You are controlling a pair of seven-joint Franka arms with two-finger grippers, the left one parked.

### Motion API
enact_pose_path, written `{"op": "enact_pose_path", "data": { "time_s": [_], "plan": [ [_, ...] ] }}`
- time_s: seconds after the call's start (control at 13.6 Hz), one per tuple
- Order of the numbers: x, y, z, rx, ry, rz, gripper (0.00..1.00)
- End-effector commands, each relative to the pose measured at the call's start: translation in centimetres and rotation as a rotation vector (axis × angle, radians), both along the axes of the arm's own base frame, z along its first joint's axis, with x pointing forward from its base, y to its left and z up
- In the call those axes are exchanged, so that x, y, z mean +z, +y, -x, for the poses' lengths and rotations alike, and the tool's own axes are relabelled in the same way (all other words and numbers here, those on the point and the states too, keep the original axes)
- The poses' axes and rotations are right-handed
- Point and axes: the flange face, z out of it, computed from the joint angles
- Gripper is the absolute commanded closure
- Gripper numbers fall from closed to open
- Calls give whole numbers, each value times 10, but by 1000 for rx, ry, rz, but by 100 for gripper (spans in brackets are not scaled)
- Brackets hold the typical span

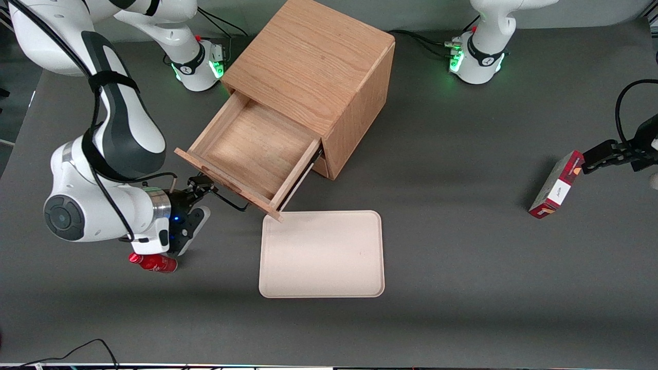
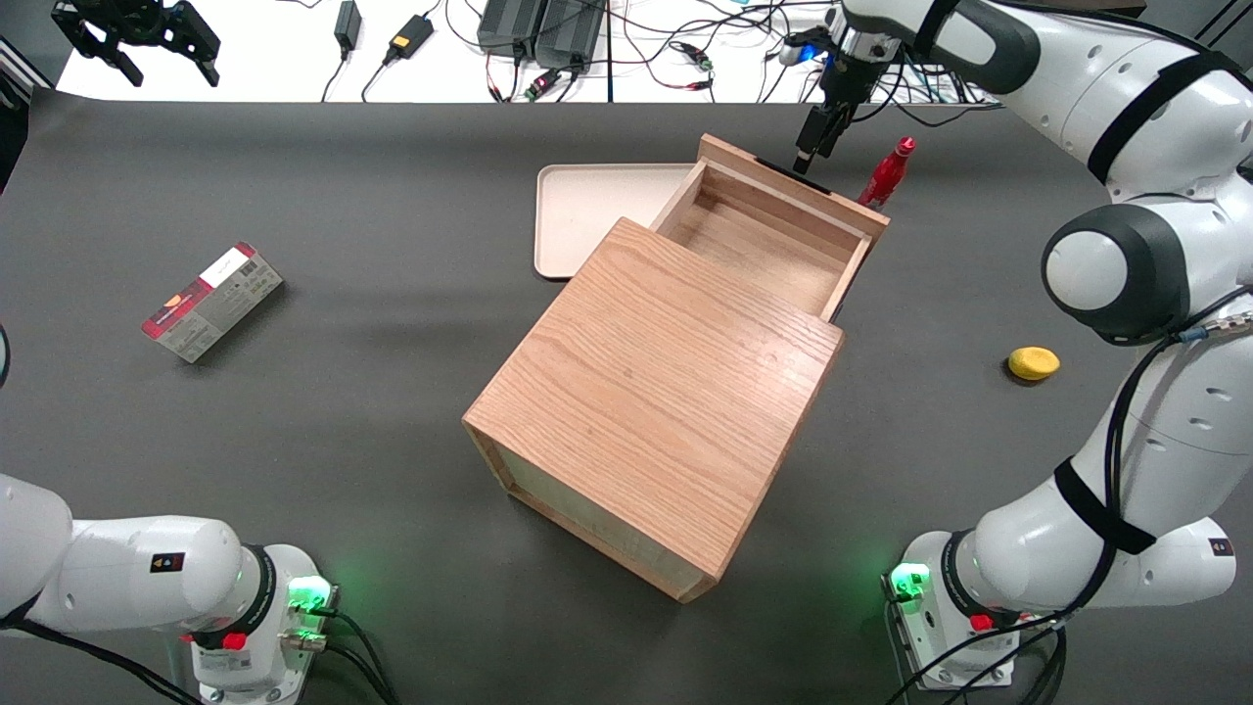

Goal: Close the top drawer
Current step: 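Move the right gripper down toward the front panel of the open drawer, then push the drawer front with the right gripper into the cabinet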

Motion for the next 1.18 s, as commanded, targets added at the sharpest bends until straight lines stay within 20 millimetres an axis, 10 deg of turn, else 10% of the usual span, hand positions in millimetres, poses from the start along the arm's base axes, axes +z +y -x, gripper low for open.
{"op": "enact_pose_path", "data": {
  "time_s": [0.0,1.1],
  "plan": [
    [-7,1,9,-40,5,-2,0],
    [-34,7,53,-118,40,-23,0]
  ]
}}
